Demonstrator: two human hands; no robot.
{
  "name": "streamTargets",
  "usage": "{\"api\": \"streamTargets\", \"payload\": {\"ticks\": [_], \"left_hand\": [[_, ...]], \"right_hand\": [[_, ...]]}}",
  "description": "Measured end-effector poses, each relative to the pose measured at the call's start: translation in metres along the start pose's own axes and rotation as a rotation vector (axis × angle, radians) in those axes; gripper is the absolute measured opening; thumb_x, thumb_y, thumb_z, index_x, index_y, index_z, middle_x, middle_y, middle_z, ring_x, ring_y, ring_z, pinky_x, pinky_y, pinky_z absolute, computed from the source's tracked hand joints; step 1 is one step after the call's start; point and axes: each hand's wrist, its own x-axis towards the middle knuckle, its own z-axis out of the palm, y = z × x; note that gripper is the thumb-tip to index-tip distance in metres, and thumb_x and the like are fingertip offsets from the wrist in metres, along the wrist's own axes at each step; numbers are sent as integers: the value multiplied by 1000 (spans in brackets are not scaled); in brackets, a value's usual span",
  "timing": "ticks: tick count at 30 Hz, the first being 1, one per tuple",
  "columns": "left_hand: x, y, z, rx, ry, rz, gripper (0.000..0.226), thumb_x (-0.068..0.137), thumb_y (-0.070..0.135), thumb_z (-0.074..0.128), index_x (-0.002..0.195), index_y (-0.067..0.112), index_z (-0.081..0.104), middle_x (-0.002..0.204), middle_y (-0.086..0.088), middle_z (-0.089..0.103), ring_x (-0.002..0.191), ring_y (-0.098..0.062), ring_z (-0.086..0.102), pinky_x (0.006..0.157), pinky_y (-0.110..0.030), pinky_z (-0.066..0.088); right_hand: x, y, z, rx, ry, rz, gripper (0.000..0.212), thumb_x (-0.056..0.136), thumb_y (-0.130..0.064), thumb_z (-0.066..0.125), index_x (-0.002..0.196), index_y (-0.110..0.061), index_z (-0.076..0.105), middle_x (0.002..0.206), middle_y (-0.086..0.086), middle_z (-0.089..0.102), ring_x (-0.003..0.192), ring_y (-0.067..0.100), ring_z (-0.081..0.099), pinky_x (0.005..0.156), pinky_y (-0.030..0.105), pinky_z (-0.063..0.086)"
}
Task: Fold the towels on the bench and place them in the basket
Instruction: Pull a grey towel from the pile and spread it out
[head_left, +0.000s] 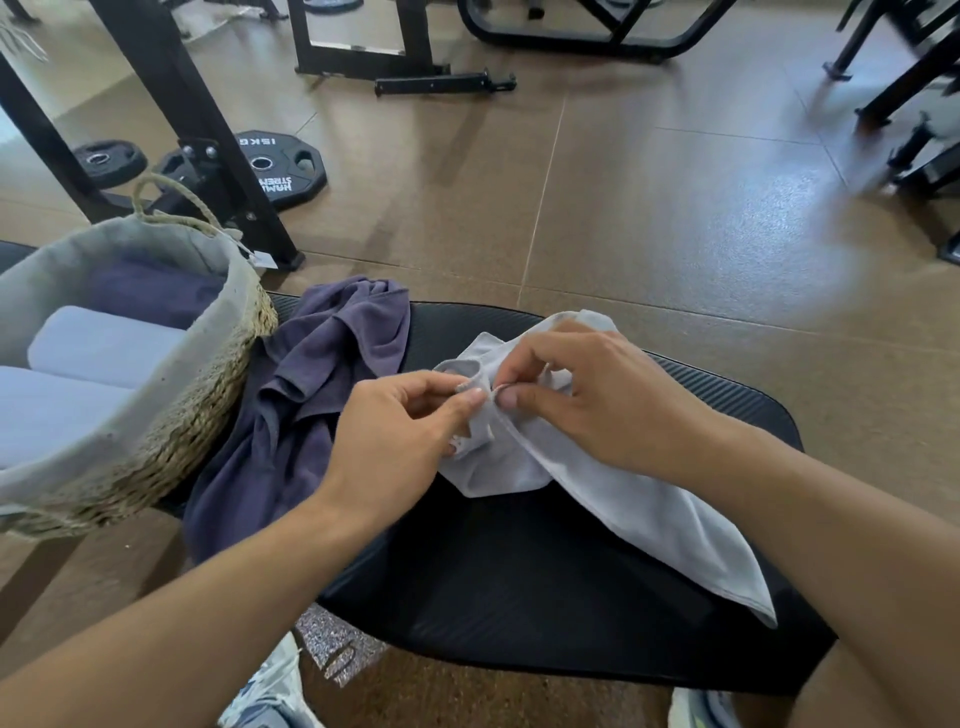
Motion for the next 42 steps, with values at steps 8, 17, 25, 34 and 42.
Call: {"api": "streamTargets", "payload": {"ticks": [8, 17, 25, 34, 42], "left_hand": [[-14, 6, 10, -99, -105, -17, 21, 92, 6, 69, 96, 23, 80, 86, 5, 80, 76, -4, 72, 65, -21, 58], [-14, 8, 9, -120, -79, -100, 19, 92, 9, 67, 101, 19, 81, 91, -1, 80, 87, -16, 75, 72, -28, 60], [-19, 14, 16, -261, -91, -114, 21, 82, 8, 77, 103, 7, 78, 88, -1, 80, 75, 0, 72, 61, -11, 51], [-20, 12, 15, -289, -96, -151, 22, 81, 4, 77, 103, 5, 79, 88, -4, 80, 75, -2, 72, 62, -10, 50], [-20, 13, 14, -281, -99, -192, 20, 80, 1, 78, 100, 3, 79, 87, -8, 80, 75, -5, 72, 64, -13, 53]], "right_hand": [[-4, -4, -3, 80, 6, 16, 4, 89, -31, 77, 90, -27, 77, 83, -14, 73, 88, -1, 63, 80, 13, 47], [-3, -4, -5, 65, -2, 32, 5, 85, -32, 81, 88, -29, 77, 82, -12, 75, 86, 3, 66, 78, 19, 49], [-4, -6, -9, 39, 0, 17, 7, 83, -33, 81, 88, -28, 80, 81, -17, 74, 86, -12, 61, 78, 2, 37], [-5, -6, -10, 17, -6, 31, 5, 84, -28, 82, 86, -32, 80, 84, -20, 74, 89, -17, 58, 79, 0, 32], [-5, -6, -10, -43, -11, 14, 6, 85, -29, 81, 87, -34, 80, 84, -20, 74, 91, -13, 57, 79, 3, 34]]}}
